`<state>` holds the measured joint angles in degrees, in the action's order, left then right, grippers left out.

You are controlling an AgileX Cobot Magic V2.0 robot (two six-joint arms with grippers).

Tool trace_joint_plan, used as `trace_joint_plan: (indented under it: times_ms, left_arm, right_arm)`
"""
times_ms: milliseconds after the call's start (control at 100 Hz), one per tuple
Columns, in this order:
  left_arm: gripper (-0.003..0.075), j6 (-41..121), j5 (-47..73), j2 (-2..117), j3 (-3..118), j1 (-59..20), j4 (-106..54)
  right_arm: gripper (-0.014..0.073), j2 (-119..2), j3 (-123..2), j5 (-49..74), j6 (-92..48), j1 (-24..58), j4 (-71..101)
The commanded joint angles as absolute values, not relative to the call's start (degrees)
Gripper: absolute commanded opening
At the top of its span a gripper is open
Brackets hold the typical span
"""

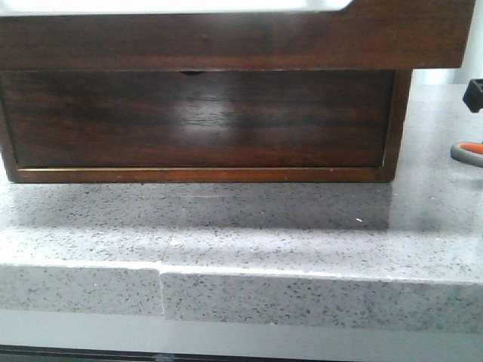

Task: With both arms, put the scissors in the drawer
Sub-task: 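Carry the scissors over the open drawer and release them inside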

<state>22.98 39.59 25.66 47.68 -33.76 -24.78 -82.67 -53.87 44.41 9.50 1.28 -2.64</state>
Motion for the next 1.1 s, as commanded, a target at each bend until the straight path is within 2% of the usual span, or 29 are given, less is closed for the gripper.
trace_joint_plan:
  times_ms: [0, 200, 450, 740, 920, 1090]
  left_arm:
    - [-0.002, 22.48, 36.28, 26.01, 49.63, -34.19, -25.83]
    - [-0.002, 22.48, 36.67, 26.01, 49.63, -34.19, -25.34]
    - [-0.002, 22.48, 36.54, 26.01, 49.63, -34.19, -24.36]
    - [-0.002, 22.48, 35.99, 26.01, 49.63, -34.19, -24.36]
    - [-0.002, 22.48, 35.99, 26.01, 49.63, -34.19, -24.36]
    - [-0.002, 22.48, 35.99, 26.01, 49.63, -34.19, -24.36]
  right_arm:
    - [-0.0069, -79.21, -54.42, 46.67, 9.35, 0.96, -3.93]
    - [-0.0069, -65.19, -58.93, 47.58, 6.62, 1.07, -4.44]
    - [-0.0069, -57.11, -77.03, 49.3, -4.35, 5.67, -3.67]
    - [-0.0069, -60.54, -93.06, 48.9, -22.23, 25.39, 1.66]
    - [-0.0069, -66.93, -94.42, 48.05, -32.45, 40.26, 1.31]
    - [-0.0069, -74.08, -94.42, 47.32, -33.12, 47.47, -3.41]
